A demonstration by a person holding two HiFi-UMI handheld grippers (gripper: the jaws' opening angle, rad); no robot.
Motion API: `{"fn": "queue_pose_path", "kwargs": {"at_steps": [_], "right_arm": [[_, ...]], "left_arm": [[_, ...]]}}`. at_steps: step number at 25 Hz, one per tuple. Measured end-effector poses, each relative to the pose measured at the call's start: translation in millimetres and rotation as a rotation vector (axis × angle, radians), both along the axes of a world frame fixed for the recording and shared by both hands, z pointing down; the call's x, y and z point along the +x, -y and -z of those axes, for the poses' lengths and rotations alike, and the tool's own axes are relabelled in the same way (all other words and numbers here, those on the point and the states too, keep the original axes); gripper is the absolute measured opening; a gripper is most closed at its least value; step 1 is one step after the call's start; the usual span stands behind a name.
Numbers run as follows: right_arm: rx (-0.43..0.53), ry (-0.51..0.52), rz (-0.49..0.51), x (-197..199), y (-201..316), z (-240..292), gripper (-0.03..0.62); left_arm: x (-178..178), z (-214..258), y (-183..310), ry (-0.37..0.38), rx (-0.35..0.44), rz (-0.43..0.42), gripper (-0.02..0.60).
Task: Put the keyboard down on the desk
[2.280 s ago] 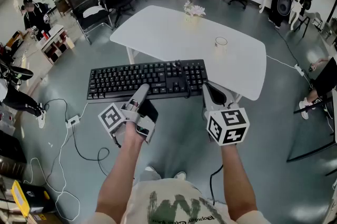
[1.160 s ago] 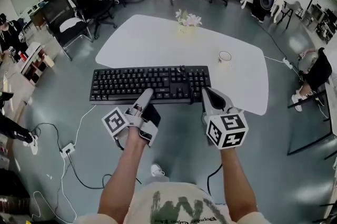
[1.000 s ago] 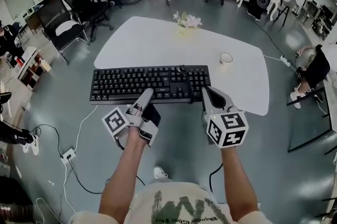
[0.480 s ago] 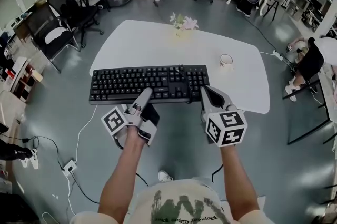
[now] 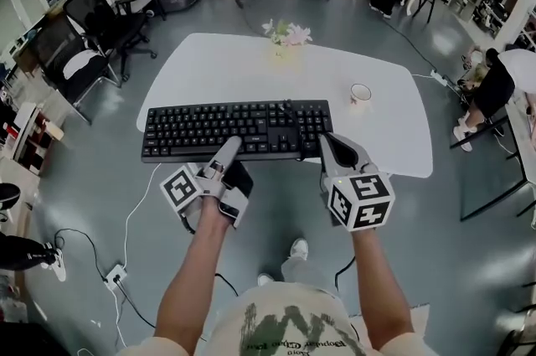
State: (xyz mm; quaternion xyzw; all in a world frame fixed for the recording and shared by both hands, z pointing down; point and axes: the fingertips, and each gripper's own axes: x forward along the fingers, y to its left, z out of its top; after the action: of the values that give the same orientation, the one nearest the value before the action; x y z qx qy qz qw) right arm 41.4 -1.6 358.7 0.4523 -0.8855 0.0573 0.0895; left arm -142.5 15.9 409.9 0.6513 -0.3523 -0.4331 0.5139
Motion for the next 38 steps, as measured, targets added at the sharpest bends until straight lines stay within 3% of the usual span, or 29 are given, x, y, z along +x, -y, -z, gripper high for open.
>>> {"fn": "queue_pose_path", "kwargs": {"at_steps": [10,17,26,38], "right_arm": [[-0.015,0.023,-0.023,7.1,56.9,-17.4,-0.002],[-0.025,0.045,-0.038,16.5,134.7,-23.4,-0.002],[-0.042,0.041,-0.049,39.0,228.8,-18.4,-0.002],[-0.063,0.056,-0.032,39.4,282.3,-24.3,-0.002]], "left_arm": [[8.2,-15.7,58.6,0.021,-0.021,-0.033,0.092],[19.0,-22.5,134.6,0.054,-0.032,-0.056,0.092],[38.3,-25.5,223.0,0.040,-0.048,-0.064,0.092],[46.9,-31.0,271.5,0.045,-0.067,-0.071,0.092]]}}
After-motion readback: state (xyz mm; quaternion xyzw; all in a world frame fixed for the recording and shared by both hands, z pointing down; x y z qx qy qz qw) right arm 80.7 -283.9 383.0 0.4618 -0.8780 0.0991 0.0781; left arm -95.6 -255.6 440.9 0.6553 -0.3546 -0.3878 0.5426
